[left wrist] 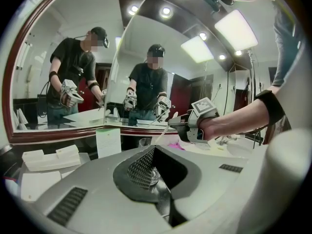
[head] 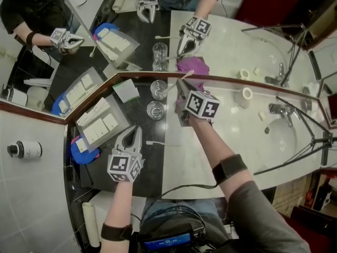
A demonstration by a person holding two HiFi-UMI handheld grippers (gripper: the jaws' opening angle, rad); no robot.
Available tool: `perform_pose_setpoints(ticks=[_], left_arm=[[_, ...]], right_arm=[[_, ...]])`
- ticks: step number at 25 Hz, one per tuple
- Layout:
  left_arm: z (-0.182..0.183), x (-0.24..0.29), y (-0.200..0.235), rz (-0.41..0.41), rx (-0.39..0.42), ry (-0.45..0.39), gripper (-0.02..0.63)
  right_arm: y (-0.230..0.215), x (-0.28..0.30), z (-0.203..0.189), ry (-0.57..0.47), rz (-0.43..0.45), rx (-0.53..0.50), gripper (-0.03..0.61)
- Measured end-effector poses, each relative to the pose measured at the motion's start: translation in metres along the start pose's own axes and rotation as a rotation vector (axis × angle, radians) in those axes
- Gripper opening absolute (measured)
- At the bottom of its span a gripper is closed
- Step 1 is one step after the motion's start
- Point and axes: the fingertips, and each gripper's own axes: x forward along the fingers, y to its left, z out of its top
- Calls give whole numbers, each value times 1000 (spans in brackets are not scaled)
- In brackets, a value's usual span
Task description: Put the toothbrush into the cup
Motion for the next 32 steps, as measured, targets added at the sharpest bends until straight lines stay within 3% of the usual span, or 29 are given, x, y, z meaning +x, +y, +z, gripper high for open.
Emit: perform_pose_setpoints(ticks=[7,14,21,25,32], left_arm=[[10,-19,-23,16,-5,-34,0],[9,-43,-44,46,-10,-47,0],[-12,-72,-54,71,-14,-26,0],[-29,-88,-52,93,-36,-15,0],[-53,-111,-45,120,-73,-12,0]], right_arm=[[20,-62,24,0,46,-89,61],[32,-130,-2,100,94,-200,58],[36,-170,-75,321,145,-402,57],[49,-182,-117,461,215,-527,56],[82,-198,-180,700,302,-874,55]])
